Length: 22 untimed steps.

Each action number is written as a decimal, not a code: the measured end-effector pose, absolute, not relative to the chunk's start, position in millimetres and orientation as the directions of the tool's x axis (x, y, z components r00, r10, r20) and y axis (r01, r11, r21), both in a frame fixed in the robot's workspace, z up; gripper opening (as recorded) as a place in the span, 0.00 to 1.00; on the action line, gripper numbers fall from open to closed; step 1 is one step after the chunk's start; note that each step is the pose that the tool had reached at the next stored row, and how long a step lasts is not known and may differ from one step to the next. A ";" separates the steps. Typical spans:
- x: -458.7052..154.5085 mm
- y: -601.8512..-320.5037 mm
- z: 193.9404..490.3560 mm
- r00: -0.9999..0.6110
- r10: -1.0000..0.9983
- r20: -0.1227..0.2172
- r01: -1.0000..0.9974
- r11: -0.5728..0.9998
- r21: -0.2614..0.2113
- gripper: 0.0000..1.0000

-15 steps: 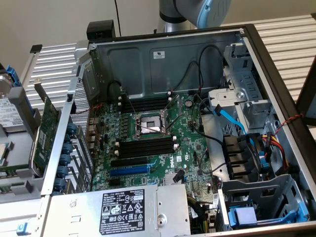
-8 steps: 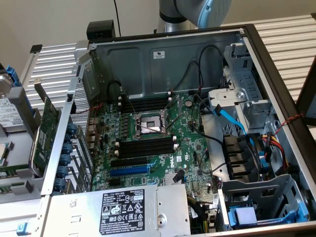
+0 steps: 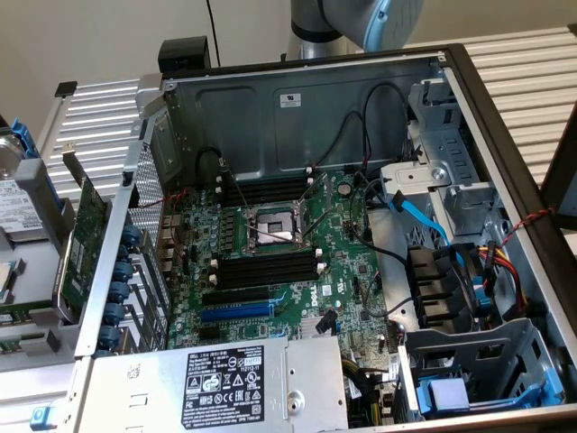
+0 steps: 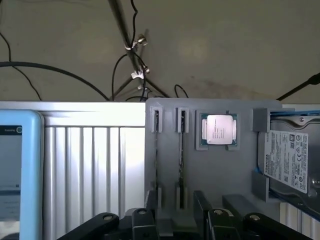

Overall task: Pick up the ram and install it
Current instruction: 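Pick up the ram and move it above insertion slot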

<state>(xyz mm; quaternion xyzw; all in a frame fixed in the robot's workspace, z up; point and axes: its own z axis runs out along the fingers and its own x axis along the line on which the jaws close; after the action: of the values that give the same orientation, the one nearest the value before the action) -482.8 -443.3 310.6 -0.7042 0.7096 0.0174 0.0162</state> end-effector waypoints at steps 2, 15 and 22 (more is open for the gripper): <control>-481.0 -443.7 307.4 -0.008 -0.999 -0.048 -1.000 0.008 0.005 0.42; -477.2 -443.2 300.2 -0.005 -1.000 -0.007 -1.000 0.005 0.019 0.42; -477.2 -444.3 289.2 -0.005 -1.000 -0.011 -1.000 0.005 0.012 0.42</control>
<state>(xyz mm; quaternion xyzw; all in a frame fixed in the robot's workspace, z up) -477.2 -444.3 289.2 -0.7052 0.7089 0.0080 -0.0005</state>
